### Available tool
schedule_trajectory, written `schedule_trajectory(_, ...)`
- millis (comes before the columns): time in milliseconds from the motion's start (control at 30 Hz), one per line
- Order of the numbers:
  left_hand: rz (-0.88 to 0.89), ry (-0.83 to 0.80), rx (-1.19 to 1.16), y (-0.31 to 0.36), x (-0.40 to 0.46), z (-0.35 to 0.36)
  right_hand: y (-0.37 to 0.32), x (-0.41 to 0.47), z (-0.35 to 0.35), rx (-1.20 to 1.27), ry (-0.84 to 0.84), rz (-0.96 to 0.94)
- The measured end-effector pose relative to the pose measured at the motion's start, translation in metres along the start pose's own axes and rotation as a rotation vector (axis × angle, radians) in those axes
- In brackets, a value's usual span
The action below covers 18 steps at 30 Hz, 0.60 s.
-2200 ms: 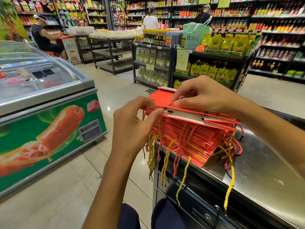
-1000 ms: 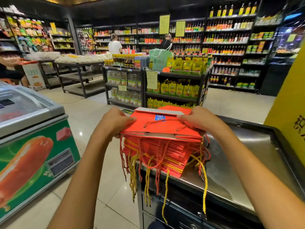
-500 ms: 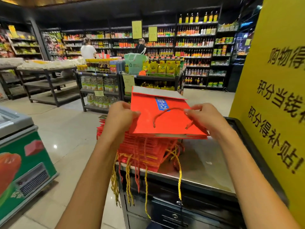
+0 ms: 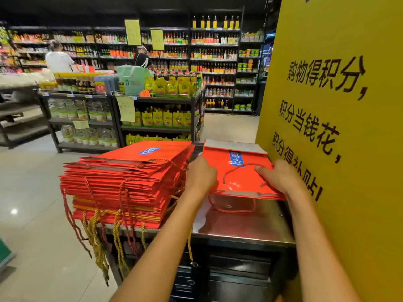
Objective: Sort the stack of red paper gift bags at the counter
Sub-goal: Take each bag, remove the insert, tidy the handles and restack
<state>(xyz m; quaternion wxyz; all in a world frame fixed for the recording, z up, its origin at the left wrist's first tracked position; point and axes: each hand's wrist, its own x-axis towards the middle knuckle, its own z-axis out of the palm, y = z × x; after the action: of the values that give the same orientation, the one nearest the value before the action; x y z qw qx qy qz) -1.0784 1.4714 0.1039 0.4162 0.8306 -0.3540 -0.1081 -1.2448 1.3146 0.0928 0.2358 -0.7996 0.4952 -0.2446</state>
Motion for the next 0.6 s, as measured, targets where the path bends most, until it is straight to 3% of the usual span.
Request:
schedule_trajectory(167, 0.025, -0.083, 0.287, -0.036, 0.000, 0.037, 0.028, -0.007, 0.047, -0.101, -0.043, 0.075)
schedule_trajectory(333, 0.157, -0.031, 0.591, -0.045, -0.008, 0.041, 0.029, -0.010, 0.055, -0.214, 0.007, 0.099)
schedule_trajectory(467, 0.307, 0.021, 0.497, -0.043, 0.006, 0.042, 0.009, -0.010, 0.043, -0.360, 0.116, -0.062)
schedule_trajectory(533, 0.338, -0.105, 0.480, -0.046, 0.014, 0.051, -0.004, -0.009, 0.044, -0.385, 0.054, -0.151)
schedule_trajectory(600, 0.338, -0.253, 0.574, -0.053, 0.017, 0.066, -0.005, -0.008, 0.057, -0.437, -0.157, -0.147)
